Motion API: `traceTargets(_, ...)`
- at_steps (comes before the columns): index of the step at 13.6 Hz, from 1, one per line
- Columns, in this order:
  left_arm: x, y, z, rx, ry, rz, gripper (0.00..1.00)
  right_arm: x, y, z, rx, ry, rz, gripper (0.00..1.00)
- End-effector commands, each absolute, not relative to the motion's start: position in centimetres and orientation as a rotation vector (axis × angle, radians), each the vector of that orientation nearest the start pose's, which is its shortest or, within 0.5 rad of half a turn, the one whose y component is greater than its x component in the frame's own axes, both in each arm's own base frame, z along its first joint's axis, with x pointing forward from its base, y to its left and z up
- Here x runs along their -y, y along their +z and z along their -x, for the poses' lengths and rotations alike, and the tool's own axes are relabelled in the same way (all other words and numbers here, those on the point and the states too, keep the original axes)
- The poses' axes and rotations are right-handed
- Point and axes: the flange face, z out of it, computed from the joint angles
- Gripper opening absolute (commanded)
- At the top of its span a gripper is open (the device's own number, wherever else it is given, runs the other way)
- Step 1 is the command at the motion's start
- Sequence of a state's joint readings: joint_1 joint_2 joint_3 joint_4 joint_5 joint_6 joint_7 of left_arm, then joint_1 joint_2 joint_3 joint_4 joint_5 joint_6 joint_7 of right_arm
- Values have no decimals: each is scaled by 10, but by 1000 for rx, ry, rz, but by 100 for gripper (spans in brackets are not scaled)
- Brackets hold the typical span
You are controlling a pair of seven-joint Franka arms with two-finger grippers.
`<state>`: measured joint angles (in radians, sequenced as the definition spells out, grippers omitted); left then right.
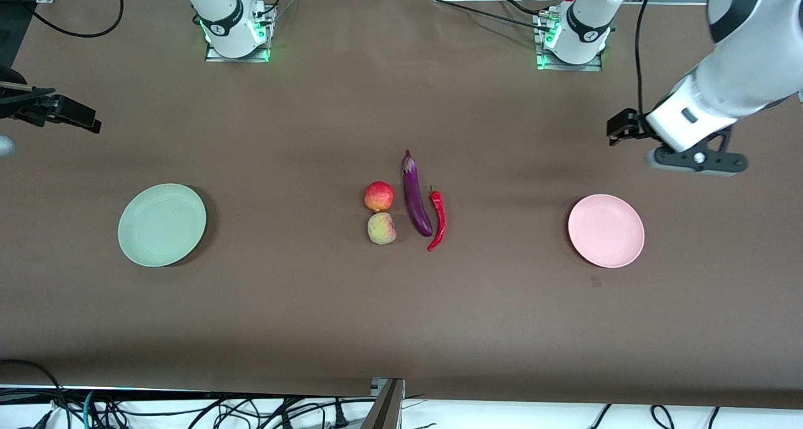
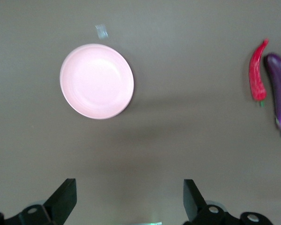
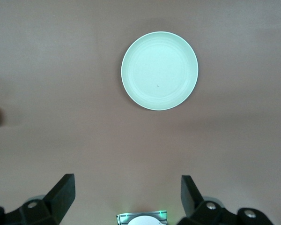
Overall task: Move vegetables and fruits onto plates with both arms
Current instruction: 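Reach the left gripper to the red chili while the right gripper reaches the pomegranate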
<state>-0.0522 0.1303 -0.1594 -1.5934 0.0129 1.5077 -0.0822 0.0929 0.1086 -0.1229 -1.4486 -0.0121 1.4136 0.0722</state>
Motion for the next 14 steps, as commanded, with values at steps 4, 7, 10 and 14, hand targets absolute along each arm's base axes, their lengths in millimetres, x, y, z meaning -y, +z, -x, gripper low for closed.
traceTargets(4, 215, 416, -568, -389, 683, 3057, 100, 17, 586, -586, -173, 264, 3141, 100)
traceTargets(7, 263, 377, -581, -453, 411, 3146, 100, 15, 560, -598, -171, 319, 3140, 100)
traceTargets(10, 304, 320, -594, -503, 199, 3204, 100, -5, 520, -620, -127, 334, 3122, 100)
traceTargets(14, 331, 291, -578, -144, 249, 3214, 100, -47, 463, -648, -75, 324, 3105, 100)
